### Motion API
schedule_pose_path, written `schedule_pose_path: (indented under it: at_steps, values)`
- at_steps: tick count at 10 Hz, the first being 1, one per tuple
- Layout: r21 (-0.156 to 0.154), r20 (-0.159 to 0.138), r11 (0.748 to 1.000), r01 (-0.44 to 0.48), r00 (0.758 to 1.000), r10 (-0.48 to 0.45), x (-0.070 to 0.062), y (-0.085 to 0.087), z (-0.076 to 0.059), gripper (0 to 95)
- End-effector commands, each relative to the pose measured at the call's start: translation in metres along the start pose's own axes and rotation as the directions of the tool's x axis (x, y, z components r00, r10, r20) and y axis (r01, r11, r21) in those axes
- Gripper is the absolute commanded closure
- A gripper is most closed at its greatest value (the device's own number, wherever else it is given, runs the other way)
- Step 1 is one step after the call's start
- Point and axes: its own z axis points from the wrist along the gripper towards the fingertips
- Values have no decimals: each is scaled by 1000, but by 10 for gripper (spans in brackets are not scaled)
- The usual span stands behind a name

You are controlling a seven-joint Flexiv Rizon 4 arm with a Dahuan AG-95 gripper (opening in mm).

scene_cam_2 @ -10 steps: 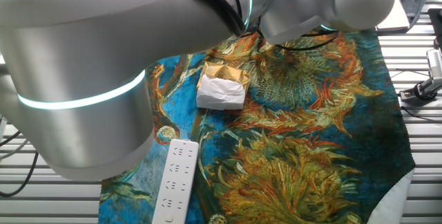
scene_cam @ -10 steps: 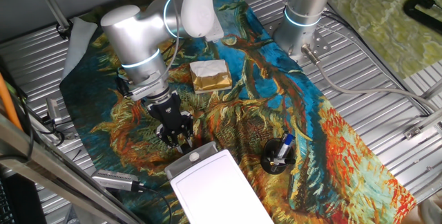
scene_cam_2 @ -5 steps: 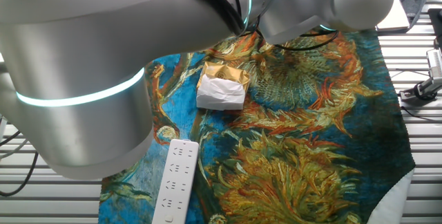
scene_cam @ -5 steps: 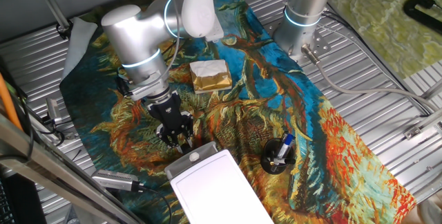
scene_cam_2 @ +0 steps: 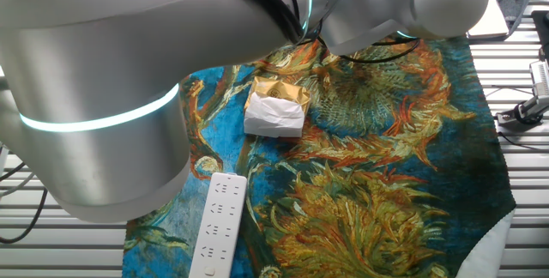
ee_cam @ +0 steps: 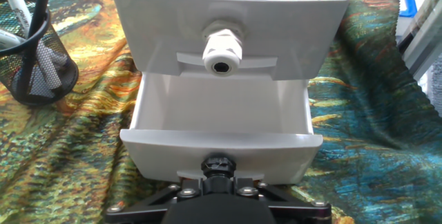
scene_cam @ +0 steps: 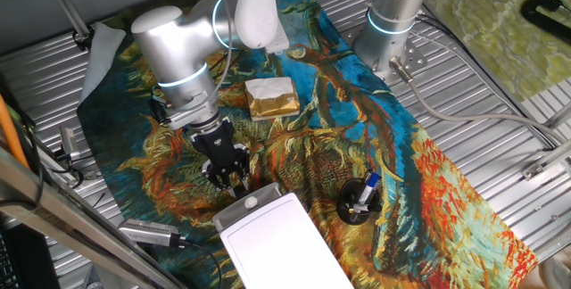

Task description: Grasp the handle and open the drawer

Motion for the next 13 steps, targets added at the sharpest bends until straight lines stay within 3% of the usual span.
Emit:
schedule_pose_path:
  at_steps: [1, 13]
  values:
    - [2, 0, 1000, -6, 1000, 6, 0, 0, 0, 950]
    - [11, -2, 1000, -23, 1000, 23, 0, 0, 0, 950]
